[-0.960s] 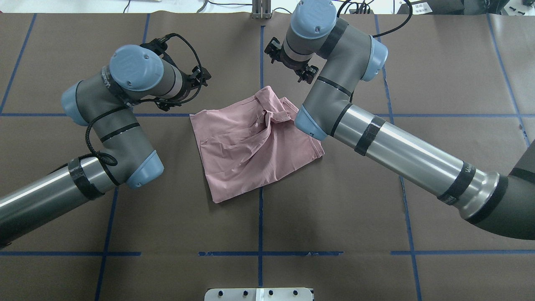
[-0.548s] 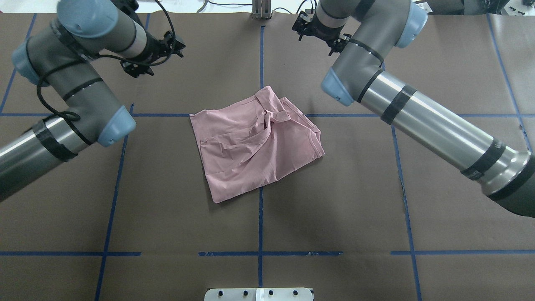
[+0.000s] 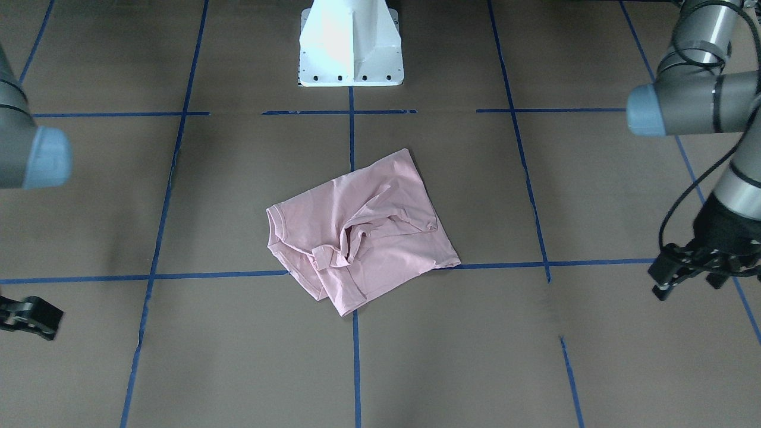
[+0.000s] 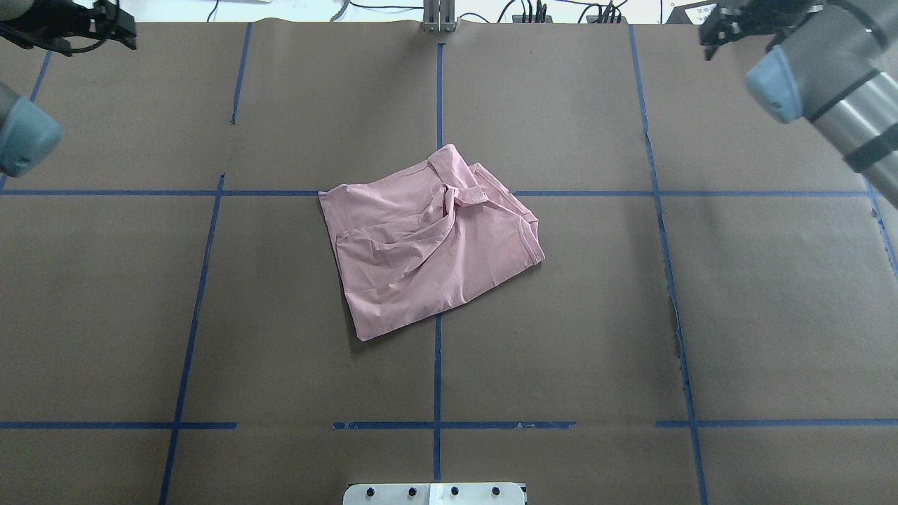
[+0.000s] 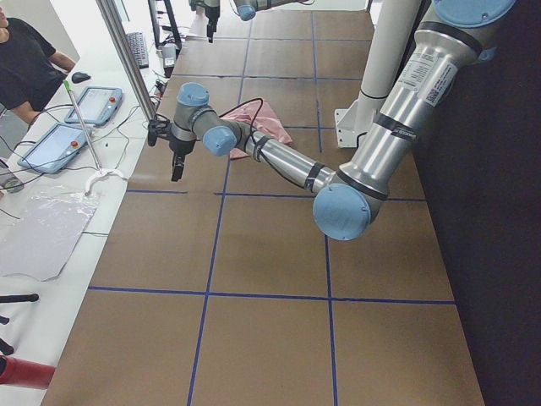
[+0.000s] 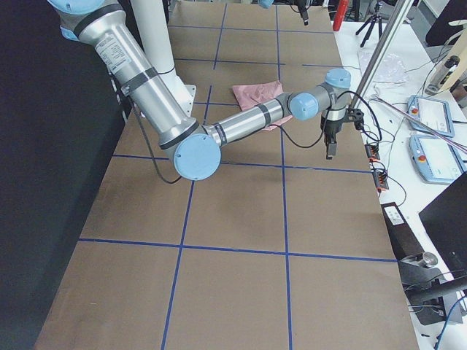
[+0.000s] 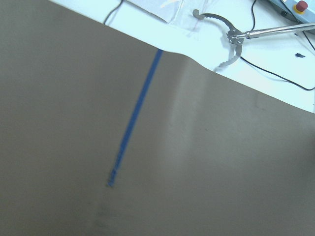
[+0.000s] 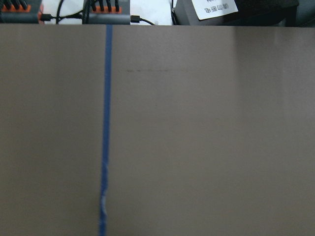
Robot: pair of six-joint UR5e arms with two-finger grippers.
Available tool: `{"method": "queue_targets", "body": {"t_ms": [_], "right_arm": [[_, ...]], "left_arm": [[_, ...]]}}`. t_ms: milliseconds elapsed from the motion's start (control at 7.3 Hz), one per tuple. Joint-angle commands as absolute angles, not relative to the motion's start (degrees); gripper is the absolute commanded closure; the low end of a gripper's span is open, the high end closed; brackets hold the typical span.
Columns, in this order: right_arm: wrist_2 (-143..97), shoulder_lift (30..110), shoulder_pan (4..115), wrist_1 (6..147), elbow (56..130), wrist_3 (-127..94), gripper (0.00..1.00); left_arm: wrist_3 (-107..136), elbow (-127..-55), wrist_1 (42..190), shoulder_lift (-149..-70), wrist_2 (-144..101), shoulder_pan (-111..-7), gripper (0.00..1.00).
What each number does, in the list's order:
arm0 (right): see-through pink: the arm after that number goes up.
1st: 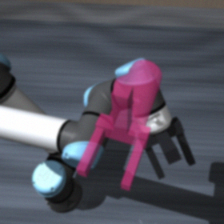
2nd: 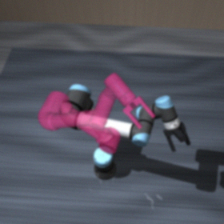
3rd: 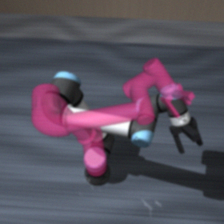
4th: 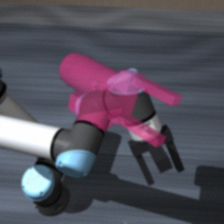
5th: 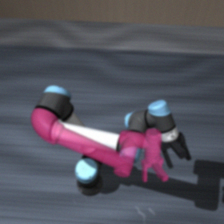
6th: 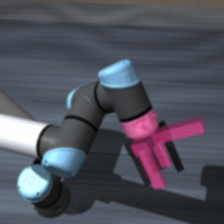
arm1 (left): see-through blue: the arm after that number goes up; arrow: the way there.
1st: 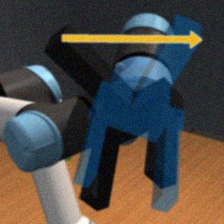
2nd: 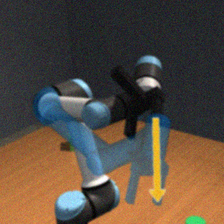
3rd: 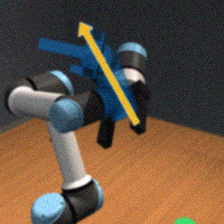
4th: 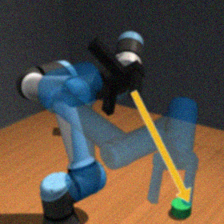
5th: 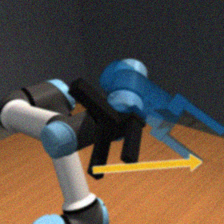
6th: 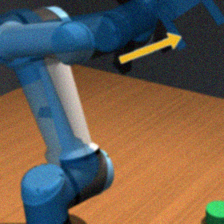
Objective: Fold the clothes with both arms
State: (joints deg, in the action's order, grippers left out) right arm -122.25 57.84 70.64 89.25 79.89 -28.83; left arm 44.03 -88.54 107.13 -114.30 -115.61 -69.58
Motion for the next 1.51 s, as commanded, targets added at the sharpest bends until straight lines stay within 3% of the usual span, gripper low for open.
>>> {"method": "queue_targets", "body": {"t_ms": [0,411,548,822,1371], "right_arm": [[-130.4,70.17,80.73,96.83,86.9,-5.01,0.0],[-135.25,81.89,86.92,103.97,98.93,3.78,0.0],[-135.26,81.83,86.75,103.54,98.7,3.26,0.0],[-135.35,82.79,86.66,103.62,97.82,3.17,0.0],[-136.32,86.3,87.71,102.31,97.91,3.16,0.0]], "left_arm": [[19.88,-93.13,100.25,-107.25,-123.19,-78.98,0.0],[-2.04,-101.84,93.68,-94.37,-132.74,-88.3,0.0],[-2.37,-101.17,97.69,-92.83,-134.19,-87.81,0.0],[-2.64,-92.93,104.66,-92.29,-133.25,-87.71,0.0],[-2.9,-88.69,98.53,-92.73,-130.87,-87.71,0.0]]}}
